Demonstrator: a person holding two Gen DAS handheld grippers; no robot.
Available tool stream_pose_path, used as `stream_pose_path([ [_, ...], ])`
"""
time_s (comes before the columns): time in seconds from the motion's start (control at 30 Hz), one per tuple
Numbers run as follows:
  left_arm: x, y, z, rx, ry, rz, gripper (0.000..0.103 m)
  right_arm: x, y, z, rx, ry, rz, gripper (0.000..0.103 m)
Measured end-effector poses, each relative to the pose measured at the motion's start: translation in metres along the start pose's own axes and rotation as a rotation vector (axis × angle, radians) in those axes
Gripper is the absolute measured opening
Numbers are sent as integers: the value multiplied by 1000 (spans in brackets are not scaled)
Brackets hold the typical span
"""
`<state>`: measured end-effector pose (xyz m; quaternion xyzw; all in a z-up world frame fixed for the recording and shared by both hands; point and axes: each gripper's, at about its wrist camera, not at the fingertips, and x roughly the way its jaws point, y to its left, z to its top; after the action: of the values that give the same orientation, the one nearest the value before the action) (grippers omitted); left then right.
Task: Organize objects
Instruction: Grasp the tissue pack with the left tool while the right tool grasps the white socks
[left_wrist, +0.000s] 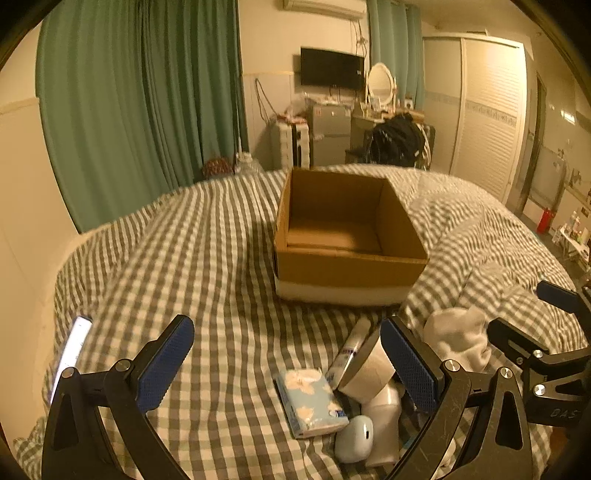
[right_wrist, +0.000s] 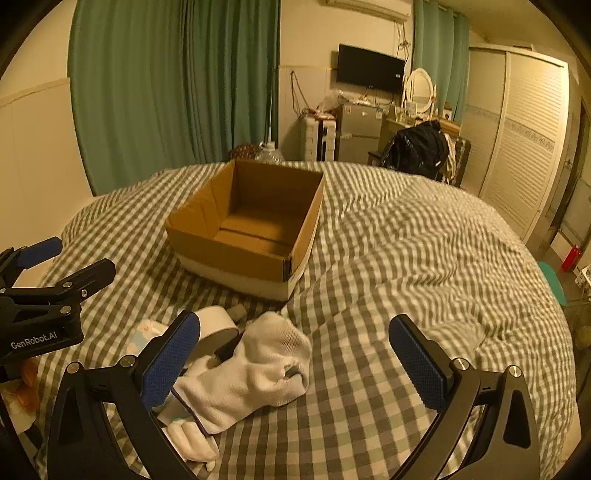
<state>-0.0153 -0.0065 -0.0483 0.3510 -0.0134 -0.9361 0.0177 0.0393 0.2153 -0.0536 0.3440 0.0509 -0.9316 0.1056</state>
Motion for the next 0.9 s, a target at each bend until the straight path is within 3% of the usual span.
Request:
stream_pose_path([
  [0.4,52,3,-43,10,205,-30,103,71,6,-28,-18,189,50,96],
  [0.47,62,2,-49,18,241,-23,103,79,5,-30,-14,213,69,92],
  [0.53,70,-2,-54,38,266,-14,103,85,6,-32,-27,231,72,79],
  [0.73,92,-7,-68,64,352,-12,103,84,10,-36,-42,211,72,64],
  [0.9,101,-9,-70,74,350,-9,98,81,11,-36,-39,201,81,62],
])
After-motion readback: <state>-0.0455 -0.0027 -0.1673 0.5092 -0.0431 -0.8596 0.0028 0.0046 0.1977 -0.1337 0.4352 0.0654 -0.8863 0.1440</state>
